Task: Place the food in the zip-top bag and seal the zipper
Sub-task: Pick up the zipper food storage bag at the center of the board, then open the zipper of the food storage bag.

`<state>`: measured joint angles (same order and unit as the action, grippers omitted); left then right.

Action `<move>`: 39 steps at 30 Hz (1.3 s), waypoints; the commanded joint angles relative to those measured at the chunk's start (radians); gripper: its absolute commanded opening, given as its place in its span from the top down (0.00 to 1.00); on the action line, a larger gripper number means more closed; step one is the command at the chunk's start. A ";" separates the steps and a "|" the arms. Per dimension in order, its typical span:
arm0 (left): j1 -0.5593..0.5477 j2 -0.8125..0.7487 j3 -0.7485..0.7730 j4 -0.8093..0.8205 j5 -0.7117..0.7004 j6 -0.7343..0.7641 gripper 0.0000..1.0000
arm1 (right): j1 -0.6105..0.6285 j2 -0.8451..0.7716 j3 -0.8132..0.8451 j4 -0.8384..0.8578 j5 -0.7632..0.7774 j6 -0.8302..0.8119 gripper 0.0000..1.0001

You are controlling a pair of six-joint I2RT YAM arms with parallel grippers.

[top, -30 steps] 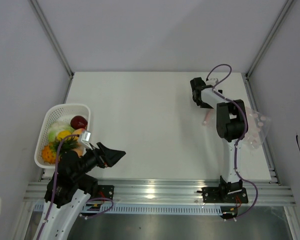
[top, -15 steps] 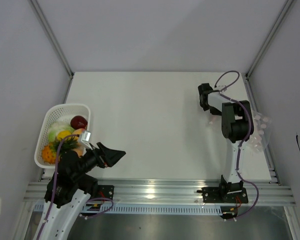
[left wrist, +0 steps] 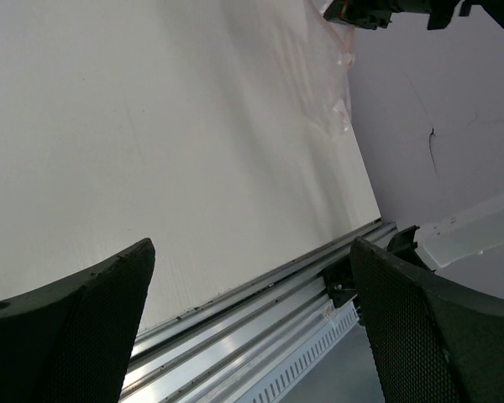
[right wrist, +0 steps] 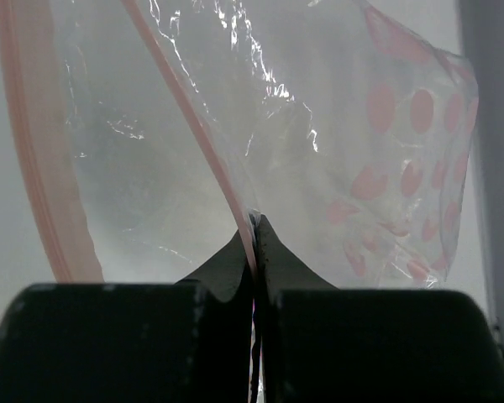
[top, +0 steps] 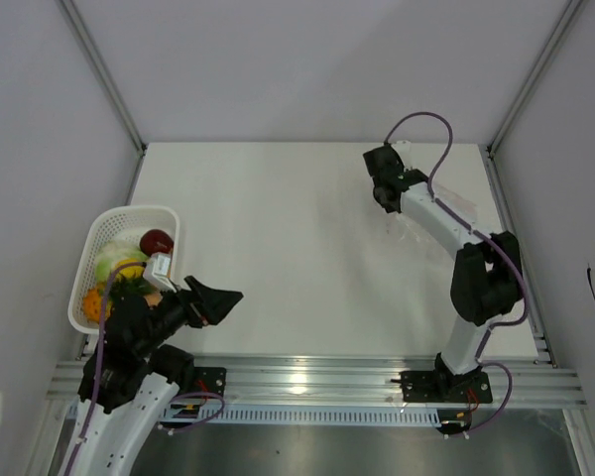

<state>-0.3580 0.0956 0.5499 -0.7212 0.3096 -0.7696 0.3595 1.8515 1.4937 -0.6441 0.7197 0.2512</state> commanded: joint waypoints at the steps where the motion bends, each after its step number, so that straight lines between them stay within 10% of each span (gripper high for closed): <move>1: -0.006 0.045 0.090 -0.015 -0.084 0.061 0.00 | 0.094 -0.135 0.048 0.034 -0.280 -0.055 1.00; 11: -0.006 0.309 0.147 0.060 0.077 0.056 0.11 | 0.329 -0.239 -0.046 0.156 -0.626 0.068 1.00; 36: -0.006 0.736 0.150 0.377 0.045 -0.079 0.12 | 0.694 -0.244 -0.041 0.130 -0.502 0.137 1.00; 39: -0.006 0.756 0.139 0.411 0.065 -0.079 0.28 | 0.707 -0.245 -0.026 0.129 -0.485 0.140 1.00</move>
<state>-0.3580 0.8402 0.6827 -0.3843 0.3737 -0.8394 1.0512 1.6527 1.4509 -0.5182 0.1867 0.3740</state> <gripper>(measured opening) 0.787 0.003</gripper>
